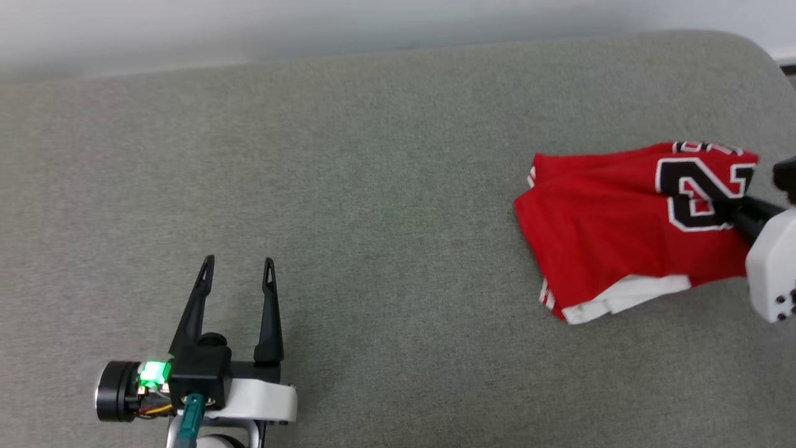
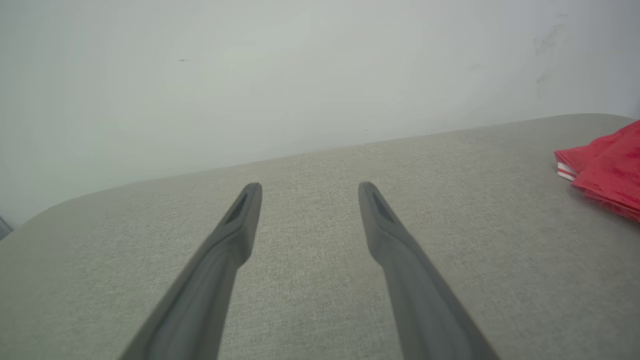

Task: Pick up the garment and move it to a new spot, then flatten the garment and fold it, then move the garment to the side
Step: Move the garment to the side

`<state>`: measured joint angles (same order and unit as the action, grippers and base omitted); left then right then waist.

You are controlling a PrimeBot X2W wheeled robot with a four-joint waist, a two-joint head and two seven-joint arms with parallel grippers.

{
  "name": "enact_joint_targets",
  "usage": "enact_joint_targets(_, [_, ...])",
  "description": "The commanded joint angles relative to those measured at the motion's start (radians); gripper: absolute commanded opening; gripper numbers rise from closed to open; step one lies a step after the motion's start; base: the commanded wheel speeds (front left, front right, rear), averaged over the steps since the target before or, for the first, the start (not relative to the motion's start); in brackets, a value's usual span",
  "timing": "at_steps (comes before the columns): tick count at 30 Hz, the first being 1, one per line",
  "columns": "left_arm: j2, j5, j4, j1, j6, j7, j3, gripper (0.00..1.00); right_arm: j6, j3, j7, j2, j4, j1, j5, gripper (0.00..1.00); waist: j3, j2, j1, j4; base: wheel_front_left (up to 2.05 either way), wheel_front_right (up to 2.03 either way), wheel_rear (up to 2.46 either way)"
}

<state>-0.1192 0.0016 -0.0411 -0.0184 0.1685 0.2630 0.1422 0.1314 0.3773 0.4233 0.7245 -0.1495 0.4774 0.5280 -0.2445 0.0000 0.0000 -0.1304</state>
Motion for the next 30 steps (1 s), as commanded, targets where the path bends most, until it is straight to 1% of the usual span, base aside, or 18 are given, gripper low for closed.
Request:
enact_joint_targets(1, [-0.006, 0.008, -0.008, -0.017, 0.008, 0.002, -0.001, 1.00, -0.002, -0.017, -0.007, 0.004, -0.005, 0.026, -0.007, 0.00, -0.038, 0.0000, 0.0000, -0.031, 0.00, 0.00, 0.00])
enact_joint_targets(5, [-0.021, 0.013, -0.024, -0.051, 0.003, 0.002, -0.002, 1.00, -0.002, -0.093, -0.016, 0.024, -0.037, 0.039, -0.056, 0.00, -0.088, 0.0000, 0.0000, -0.035, 0.00, 0.00, 0.00])
enact_joint_targets(10, [-0.040, 0.021, -0.050, -0.098, -0.001, 0.002, 0.010, 1.00, -0.002, -0.196, -0.019, 0.059, -0.103, 0.060, -0.126, 0.00, -0.169, 0.0000, 0.0000, -0.017, 0.00, 0.00, 0.00])
enact_joint_targets(14, [-0.039, 0.021, -0.073, -0.139, 0.016, 0.002, 0.013, 1.00, -0.002, -0.271, -0.018, 0.086, -0.170, 0.090, -0.163, 0.00, -0.232, 0.0000, 0.0000, 0.001, 0.00, 0.00, 0.00])
enact_joint_targets(18, [-0.042, 0.020, -0.094, -0.169, 0.024, 0.002, 0.023, 1.00, -0.002, -0.349, -0.020, 0.106, -0.250, 0.135, -0.186, 0.00, -0.281, 0.0000, 0.0000, 0.013, 0.00, 0.00, 0.00])
enact_joint_targets(20, [-0.045, 0.021, -0.104, -0.181, 0.027, 0.002, 0.028, 1.00, -0.002, -0.372, -0.025, 0.119, -0.288, 0.154, -0.207, 0.00, -0.302, 0.0000, 0.0000, 0.016, 0.00, 0.00, 0.00])
enact_joint_targets(24, [-0.046, 0.019, -0.116, -0.202, 0.034, 0.002, 0.035, 1.00, -0.002, -0.423, -0.027, 0.115, -0.353, 0.191, -0.235, 0.00, -0.337, 0.0000, 0.0000, 0.027, 0.00, 0.00, 0.00])
enact_joint_targets(28, [-0.048, 0.013, -0.121, -0.214, 0.044, 0.002, 0.038, 1.00, -0.002, -0.464, -0.044, 0.089, -0.395, 0.212, -0.269, 0.01, -0.349, 0.0000, 0.0000, 0.034, 0.00, 0.00, 0.00])
enact_joint_targets(29, [-0.049, 0.014, -0.121, -0.213, 0.045, 0.002, 0.040, 1.00, -0.002, -0.478, -0.045, 0.077, -0.406, 0.215, -0.277, 0.79, -0.347, 0.0000, 0.0000, 0.037, 0.00, 0.00, 0.00])
enact_joint_targets(30, [-0.048, 0.013, -0.118, -0.211, 0.046, 0.002, 0.041, 1.00, -0.002, -0.487, -0.045, 0.066, -0.415, 0.214, -0.288, 1.00, -0.341, 0.0000, 0.0000, 0.040, 0.00, 0.00, 0.00])
